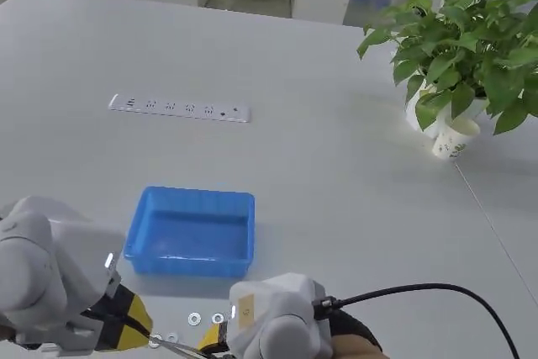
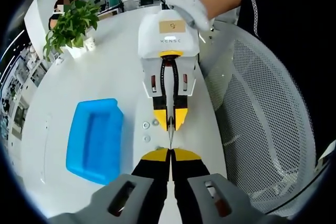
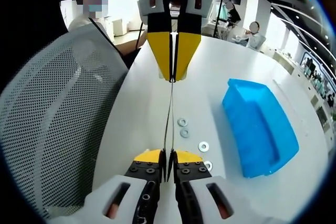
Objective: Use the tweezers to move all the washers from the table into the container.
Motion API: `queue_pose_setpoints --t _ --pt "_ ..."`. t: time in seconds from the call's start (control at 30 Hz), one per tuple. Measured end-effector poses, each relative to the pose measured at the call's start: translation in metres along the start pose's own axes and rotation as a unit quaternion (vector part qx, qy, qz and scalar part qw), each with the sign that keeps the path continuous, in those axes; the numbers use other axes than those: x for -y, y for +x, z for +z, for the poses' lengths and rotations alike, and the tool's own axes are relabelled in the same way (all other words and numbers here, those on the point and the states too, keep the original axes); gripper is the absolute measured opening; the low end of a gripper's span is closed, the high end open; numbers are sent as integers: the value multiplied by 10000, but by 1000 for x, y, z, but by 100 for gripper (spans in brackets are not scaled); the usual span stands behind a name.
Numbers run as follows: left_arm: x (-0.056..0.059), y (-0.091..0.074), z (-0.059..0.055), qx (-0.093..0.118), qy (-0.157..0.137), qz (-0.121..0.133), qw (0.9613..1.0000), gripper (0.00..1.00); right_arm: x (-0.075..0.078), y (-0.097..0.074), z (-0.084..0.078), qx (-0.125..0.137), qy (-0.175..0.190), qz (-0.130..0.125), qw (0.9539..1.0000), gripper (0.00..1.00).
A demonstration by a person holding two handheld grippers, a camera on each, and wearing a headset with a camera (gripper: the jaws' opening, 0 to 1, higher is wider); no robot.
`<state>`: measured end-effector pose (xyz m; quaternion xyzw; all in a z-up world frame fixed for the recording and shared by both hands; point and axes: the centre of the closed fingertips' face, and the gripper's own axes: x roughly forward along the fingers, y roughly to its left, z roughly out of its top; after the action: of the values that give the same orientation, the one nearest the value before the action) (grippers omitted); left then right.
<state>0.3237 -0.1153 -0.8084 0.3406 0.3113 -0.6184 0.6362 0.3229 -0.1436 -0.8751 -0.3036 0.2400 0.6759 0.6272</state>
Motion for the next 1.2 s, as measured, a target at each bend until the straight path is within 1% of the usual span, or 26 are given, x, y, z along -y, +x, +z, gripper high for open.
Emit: queue_pose_setpoints --t 0.1,0.2,0.27,0.37,0.5,0.6,0.73,0.87,0.97,1.13,1.2 --pt "-1 0 1 42 24 -6 10000 4 0 -2 0 48 18 -43 10000 8" --pt "-1 2 0 25 64 -13 10000 5 1 -4 0 74 40 -64 9999 8" --pt "-1 3 0 13 83 -15 10000 7 1 -4 0 96 46 -76 9999 8" --pt "-2 4 2 63 79 -5 9999 10 1 -4 1 101 63 -85 9999 7" --pt "-2 4 0 48 75 -31 10000 12 1 -4 1 110 75 -89 9999 7" --pt "-1 5 -3 24 42 -39 10000 12 2 -5 2 133 75 -112 9998 7" --pt "-1 5 -2 154 -23 -21 9999 12 3 -8 4 190 69 -144 9997 7" --pt "1 6 -2 179 6 -30 9998 10 4 -9 6 226 82 -144 9996 7" --pt "1 5 1 281 -13 -33 9996 7 3 -9 6 220 72 -130 9996 7" --pt "1 5 2 295 32 -29 9996 5 2 -8 6 221 61 -109 9997 7" --pt "1 3 4 353 -26 -48 9994 4 2 -8 7 233 74 -107 9996 7"
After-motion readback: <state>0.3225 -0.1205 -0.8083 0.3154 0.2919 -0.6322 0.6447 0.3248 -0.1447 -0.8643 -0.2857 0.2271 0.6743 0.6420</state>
